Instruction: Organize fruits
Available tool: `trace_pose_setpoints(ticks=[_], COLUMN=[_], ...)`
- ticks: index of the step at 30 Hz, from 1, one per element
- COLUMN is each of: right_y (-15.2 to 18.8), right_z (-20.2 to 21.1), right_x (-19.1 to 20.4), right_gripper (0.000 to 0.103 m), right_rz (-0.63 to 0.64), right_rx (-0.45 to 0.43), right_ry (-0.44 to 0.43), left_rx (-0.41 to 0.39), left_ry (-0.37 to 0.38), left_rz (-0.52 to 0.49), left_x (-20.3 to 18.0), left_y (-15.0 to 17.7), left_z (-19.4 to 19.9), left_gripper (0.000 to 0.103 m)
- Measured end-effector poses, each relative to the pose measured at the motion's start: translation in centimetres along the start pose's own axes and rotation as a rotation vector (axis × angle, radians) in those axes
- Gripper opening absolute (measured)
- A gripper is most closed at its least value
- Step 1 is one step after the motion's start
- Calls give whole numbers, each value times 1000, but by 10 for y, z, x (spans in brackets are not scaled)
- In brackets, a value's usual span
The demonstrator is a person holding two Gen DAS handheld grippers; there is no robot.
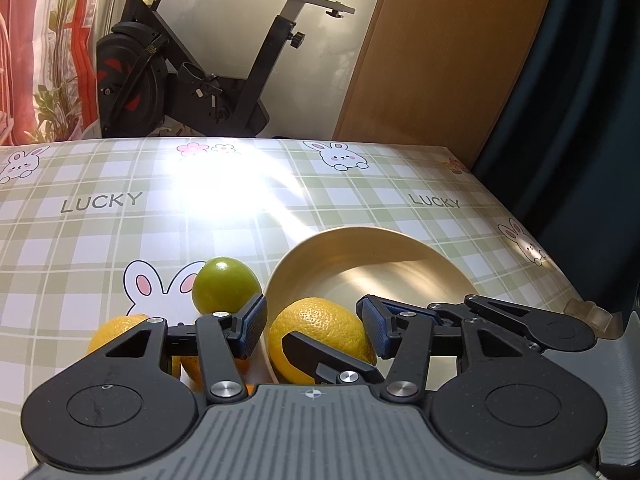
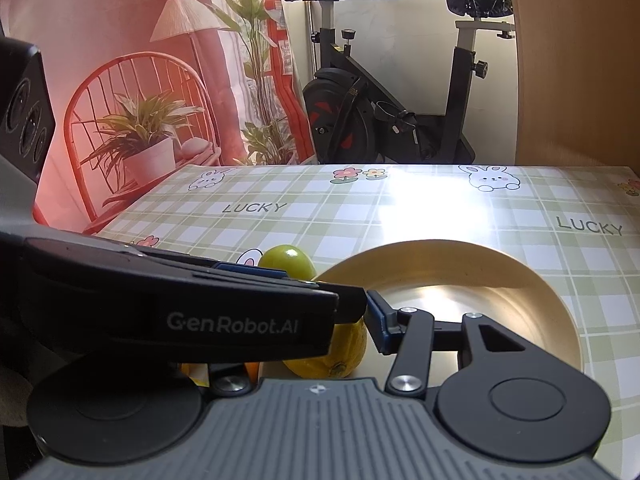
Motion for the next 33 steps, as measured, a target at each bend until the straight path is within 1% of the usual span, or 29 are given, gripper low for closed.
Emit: trace_pose_setpoints(ticks=[3,6,13,18,22,24,27,30,33], right_y=[1,0,1,9,19,24,31,34,36], right_z=[3,10,30,43,59,66,74,76,75], right_x=[3,5,17,27,36,41,52,59,62], right_gripper=[56,61,61,61,62,62,62,62,62], right_rz=[5,-6,-3,2,10,1,23,43,41], right_rx=[6,-10,-38,-38,-69,-85,-108,-113,-107], right_ry=[24,24,31,28,39,28,7,5,-3], left_rx=[-28,-62,-147,-200,-234,-255,-272,-289,-268], left_ry=[3,0,-24,-69,-102,-114,-135,-150,-173], left_rz=[5,6,30,41,51,63,92,119,126], left_x=[-2,-4,-2,7,14,18,26,36,45], left_y=[-1,-3,2,14,25,32,42,49,55], left_z=[11,24,62,92,111,120,130,139,142], left_gripper=[56,56,56,56,57,57,58,58,58])
Point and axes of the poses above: each gripper's, at about its wrist camera, not at the fingertips, and z roughly against the way its jaws point, x to its left, y to its underside, the point moved 9 cm from there along -z, roughly the way its jaws point, and after that the axes turned 4 degrees about x, right-handed, at the moved point
